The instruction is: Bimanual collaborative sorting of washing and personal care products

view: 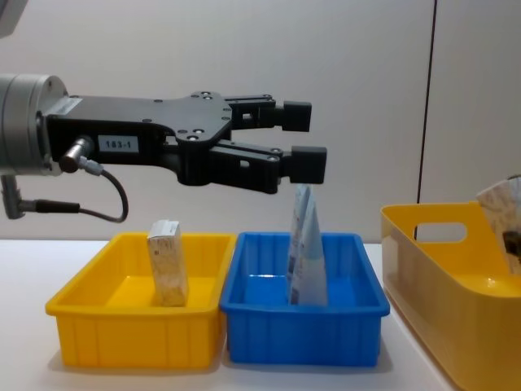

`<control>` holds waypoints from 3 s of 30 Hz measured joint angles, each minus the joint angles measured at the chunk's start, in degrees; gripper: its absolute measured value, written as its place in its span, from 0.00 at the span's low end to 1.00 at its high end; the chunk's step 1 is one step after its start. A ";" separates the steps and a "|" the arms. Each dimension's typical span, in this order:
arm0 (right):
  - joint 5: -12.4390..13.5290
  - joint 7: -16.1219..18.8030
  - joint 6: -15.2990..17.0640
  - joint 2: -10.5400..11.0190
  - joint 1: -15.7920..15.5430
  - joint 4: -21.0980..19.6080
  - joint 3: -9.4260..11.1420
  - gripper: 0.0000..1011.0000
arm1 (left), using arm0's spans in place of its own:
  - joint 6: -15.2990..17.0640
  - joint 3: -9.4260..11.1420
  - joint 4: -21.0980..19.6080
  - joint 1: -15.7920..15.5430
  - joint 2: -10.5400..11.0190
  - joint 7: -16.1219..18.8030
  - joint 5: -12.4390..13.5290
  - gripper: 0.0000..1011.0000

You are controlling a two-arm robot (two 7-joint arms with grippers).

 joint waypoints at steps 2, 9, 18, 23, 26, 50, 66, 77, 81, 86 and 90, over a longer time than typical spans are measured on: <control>0.24 0.37 0.01 -0.04 0.05 -0.17 0.14 0.35 | 0.00 0.00 0.00 0.00 0.00 0.00 0.00 0.99; 0.33 0.49 0.33 -0.88 0.76 -0.35 0.43 0.35 | 0.00 0.00 0.00 0.00 0.00 0.00 0.00 0.99; -2.44 -2.99 0.79 -2.90 2.46 2.37 -0.52 0.49 | 0.00 0.00 0.00 0.00 0.00 0.00 0.00 0.99; -4.07 -4.88 0.91 -3.97 3.28 3.96 -1.11 0.65 | 0.00 0.00 0.00 0.00 0.00 0.00 0.00 0.99; -5.01 -6.00 1.00 -4.69 3.75 5.00 -1.44 0.74 | 0.00 0.00 0.00 0.00 0.00 0.00 0.00 0.99; -6.19 -7.40 4.23 -3.95 -0.11 -3.68 0.27 0.99 | 0.00 0.00 0.00 0.00 0.00 0.00 0.00 0.99; -3.64 -2.01 3.63 2.77 -11.22 -18.11 3.77 0.99 | 0.00 0.00 0.00 0.00 0.00 0.00 0.00 0.99; -0.10 4.50 2.06 7.13 -19.23 -25.89 5.79 0.99 | 0.00 0.00 0.00 0.00 0.00 0.00 0.00 0.99; 0.82 6.13 2.02 7.99 -21.90 -28.62 5.92 0.99 | 0.00 0.00 0.00 0.00 0.00 0.00 0.00 0.99; 0.83 6.61 2.08 8.08 -24.49 -31.24 5.22 0.99 | 0.00 0.00 0.00 0.00 0.00 0.00 0.00 0.99; -0.54 5.43 2.68 7.06 -26.37 -33.14 3.51 0.99 | 0.00 0.00 0.00 0.00 0.00 0.00 0.00 0.99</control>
